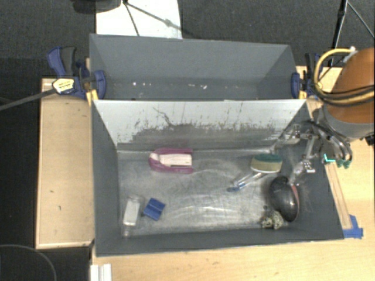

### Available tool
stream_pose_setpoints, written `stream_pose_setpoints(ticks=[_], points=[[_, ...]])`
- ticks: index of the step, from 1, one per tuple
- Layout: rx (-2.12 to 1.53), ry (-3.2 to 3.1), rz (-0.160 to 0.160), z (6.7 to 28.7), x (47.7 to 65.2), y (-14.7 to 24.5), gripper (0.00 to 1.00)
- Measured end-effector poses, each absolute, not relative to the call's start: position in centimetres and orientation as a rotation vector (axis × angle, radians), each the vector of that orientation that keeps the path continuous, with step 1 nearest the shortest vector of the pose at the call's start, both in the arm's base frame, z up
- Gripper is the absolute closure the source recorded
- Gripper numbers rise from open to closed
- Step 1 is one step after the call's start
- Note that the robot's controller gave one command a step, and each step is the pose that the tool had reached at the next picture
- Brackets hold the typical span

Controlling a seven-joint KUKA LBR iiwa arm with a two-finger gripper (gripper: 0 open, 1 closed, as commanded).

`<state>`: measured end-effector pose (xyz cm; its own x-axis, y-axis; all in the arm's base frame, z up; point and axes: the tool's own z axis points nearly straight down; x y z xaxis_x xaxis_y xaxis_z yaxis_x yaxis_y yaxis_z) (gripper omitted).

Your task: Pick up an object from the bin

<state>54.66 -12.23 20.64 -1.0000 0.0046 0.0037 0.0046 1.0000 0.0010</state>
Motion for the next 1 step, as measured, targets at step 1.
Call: stream_pose_setpoints(ticks=[1], points=[[0.361, -3.132, 0.000, 7.24, 57.76, -9.83, 0.00]])
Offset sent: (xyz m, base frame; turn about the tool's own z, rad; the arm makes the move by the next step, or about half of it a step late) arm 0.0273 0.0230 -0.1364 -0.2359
